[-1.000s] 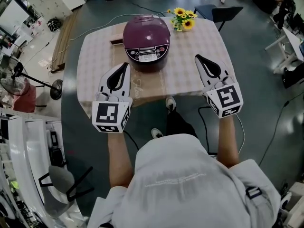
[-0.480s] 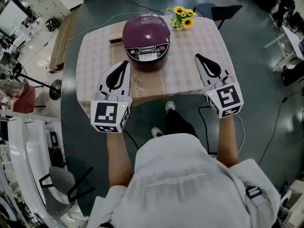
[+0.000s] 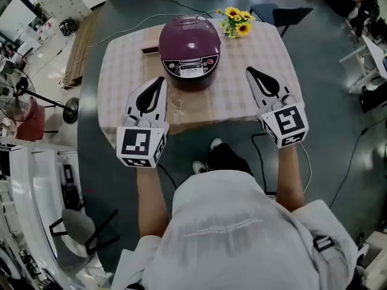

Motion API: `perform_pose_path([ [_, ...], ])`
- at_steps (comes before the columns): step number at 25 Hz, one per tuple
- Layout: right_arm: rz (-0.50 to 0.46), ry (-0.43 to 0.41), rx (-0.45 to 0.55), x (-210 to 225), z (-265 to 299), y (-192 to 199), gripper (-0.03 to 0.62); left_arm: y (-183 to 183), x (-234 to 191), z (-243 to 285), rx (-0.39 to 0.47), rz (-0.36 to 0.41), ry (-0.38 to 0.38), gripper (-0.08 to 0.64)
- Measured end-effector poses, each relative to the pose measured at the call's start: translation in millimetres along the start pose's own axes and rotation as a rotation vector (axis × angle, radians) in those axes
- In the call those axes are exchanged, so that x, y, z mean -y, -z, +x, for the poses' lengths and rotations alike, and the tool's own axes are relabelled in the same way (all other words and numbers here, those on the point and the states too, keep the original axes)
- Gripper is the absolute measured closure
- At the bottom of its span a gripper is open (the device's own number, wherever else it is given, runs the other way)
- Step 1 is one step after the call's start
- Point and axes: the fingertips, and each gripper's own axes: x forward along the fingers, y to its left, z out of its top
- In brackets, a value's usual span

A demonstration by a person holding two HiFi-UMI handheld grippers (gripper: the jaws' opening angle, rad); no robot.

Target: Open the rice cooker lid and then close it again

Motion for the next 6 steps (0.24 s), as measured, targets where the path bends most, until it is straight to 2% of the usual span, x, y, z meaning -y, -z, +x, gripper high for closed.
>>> perform_pose_path([
  [6,0.007,0.014,-0.014,0.8,4.4,6.6,0.568,2.4,1.0,2.8,0.007,0.010,0.017,0.543],
])
